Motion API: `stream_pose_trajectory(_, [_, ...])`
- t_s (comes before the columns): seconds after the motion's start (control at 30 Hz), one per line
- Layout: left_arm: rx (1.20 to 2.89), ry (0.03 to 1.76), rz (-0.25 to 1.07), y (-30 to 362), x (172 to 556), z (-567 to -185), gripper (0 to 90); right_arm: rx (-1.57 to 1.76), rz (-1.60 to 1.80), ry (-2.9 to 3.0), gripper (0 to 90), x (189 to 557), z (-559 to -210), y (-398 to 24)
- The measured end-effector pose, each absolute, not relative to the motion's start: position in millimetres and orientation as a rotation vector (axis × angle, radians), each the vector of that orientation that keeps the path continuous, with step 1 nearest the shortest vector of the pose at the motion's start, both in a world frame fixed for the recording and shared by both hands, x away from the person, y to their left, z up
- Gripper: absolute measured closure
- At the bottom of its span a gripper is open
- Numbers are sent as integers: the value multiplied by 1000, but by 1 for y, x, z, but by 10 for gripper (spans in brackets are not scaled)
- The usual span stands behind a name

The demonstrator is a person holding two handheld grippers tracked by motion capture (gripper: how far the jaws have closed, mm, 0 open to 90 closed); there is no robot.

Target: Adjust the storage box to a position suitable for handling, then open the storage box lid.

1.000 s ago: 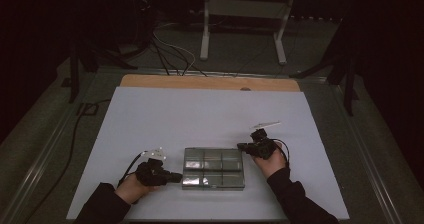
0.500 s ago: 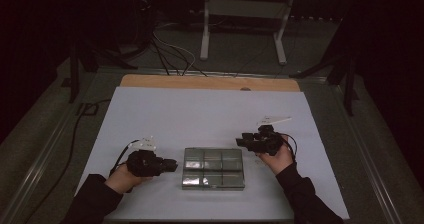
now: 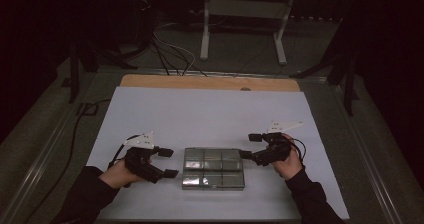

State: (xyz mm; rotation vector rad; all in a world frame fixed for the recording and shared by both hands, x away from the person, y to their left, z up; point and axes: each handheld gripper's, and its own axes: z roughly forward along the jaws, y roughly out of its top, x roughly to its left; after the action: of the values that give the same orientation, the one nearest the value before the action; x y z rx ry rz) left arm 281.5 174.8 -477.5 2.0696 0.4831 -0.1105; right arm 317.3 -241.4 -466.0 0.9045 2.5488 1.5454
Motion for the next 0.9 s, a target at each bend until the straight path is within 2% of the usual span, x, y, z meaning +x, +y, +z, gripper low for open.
stream_pose_trajectory(0.03, [2067, 473, -114, 174, 281, -477, 136, 900, 1558, 2544, 87, 316, -465, -242])
stream_pose_trajectory(0.07, [2065, 471, -109, 174, 281, -476, 57, 878, 1565, 2533, 5, 310, -464, -244])
stream_pose_trajectory(0.1, [2063, 466, -107, 174, 282, -476, 19, 875, 1563, 2521, 3, 307, -463, -245])
stream_pose_trajectory(0.6, [2062, 314, 36, 179, 273, -488, 19, 770, 1554, 2471, 0, 271, -480, -258])
stream_pose_trajectory(0.9, [2072, 362, -8, 181, 264, -498, 19, 719, 1614, 2489, 0, 258, -486, -260])
